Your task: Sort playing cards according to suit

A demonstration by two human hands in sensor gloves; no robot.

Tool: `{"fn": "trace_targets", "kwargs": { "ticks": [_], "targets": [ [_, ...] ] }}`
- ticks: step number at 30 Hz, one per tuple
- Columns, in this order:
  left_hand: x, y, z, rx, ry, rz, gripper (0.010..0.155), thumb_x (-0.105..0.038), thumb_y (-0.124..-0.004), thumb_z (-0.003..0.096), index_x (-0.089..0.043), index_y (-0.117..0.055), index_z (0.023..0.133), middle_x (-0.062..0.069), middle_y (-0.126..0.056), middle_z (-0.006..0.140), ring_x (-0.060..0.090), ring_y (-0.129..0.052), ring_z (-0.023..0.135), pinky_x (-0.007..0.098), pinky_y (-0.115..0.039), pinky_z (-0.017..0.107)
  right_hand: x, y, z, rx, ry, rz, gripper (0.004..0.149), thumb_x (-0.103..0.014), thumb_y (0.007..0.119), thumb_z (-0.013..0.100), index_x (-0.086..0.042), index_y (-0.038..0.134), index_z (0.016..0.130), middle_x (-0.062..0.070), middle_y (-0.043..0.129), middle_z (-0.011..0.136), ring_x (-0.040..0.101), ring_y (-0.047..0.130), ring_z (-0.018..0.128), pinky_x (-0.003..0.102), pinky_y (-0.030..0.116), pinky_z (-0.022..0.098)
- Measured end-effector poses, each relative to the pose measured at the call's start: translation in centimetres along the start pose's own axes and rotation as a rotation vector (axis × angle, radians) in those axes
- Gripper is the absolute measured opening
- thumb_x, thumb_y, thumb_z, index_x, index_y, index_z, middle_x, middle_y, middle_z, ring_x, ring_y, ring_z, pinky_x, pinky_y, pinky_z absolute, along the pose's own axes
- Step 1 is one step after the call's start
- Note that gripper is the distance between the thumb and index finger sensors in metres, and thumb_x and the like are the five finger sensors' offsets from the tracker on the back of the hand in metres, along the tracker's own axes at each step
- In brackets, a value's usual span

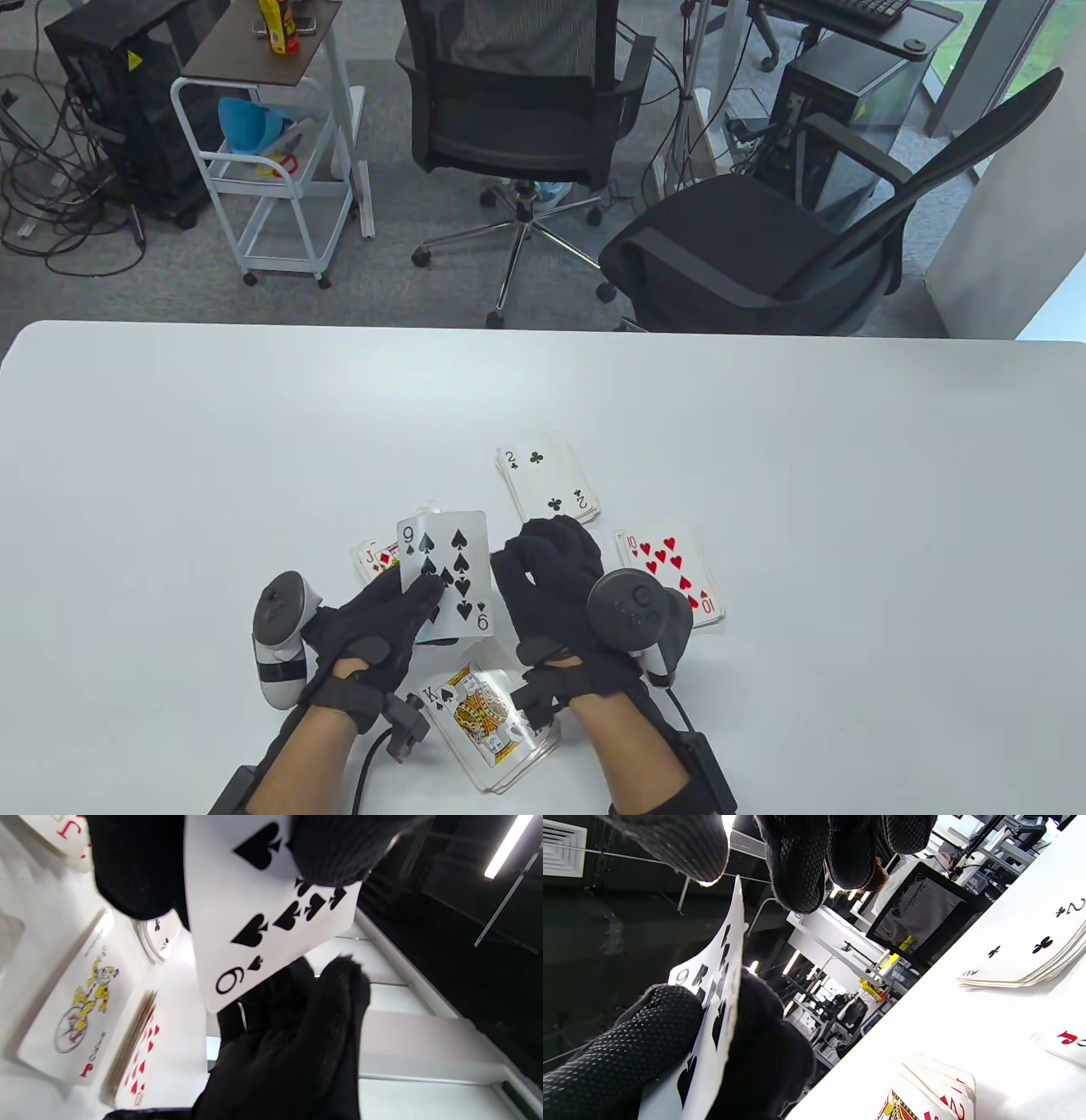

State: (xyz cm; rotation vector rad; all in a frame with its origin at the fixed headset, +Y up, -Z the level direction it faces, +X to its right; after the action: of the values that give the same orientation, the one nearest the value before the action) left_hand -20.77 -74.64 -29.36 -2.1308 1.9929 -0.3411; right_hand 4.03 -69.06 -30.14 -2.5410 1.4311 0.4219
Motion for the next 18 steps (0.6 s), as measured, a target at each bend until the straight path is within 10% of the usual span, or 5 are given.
{"fn": "trace_targets", "kwargs": {
  "ticks": [18],
  "targets": [
    [-0.07, -0.93, 0.12, 0.078, -0.004, 0.066, 0.050, -0.047, -0.078, 0.0583, -0.023, -0.070, 0.102, -0.002, -0.092, 0.092, 0.029, -0.096, 0.082, 0.043, -0.090, 0.053, 0.07, -0.07, 0.07, 0.025, -0.010, 0.051, 0.037, -0.036, 0.080, 0.057, -0.010, 0.085, 0.082, 0.019, 0.068, 0.101, 0.053, 0.049, 0.100, 0.074, 0.038, 0.067]
  ]
}}
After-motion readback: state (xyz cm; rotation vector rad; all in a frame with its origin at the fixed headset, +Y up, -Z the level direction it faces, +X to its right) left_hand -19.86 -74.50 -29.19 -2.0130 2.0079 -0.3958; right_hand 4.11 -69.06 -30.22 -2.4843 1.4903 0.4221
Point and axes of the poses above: the tracker on the back of each hand, its own x axis roughly to the little-finger side, its own z axis roughly from the wrist to the fingertips, y = z × x, the point moved 2 cm from there along z, roughly from the wrist to the fingertips
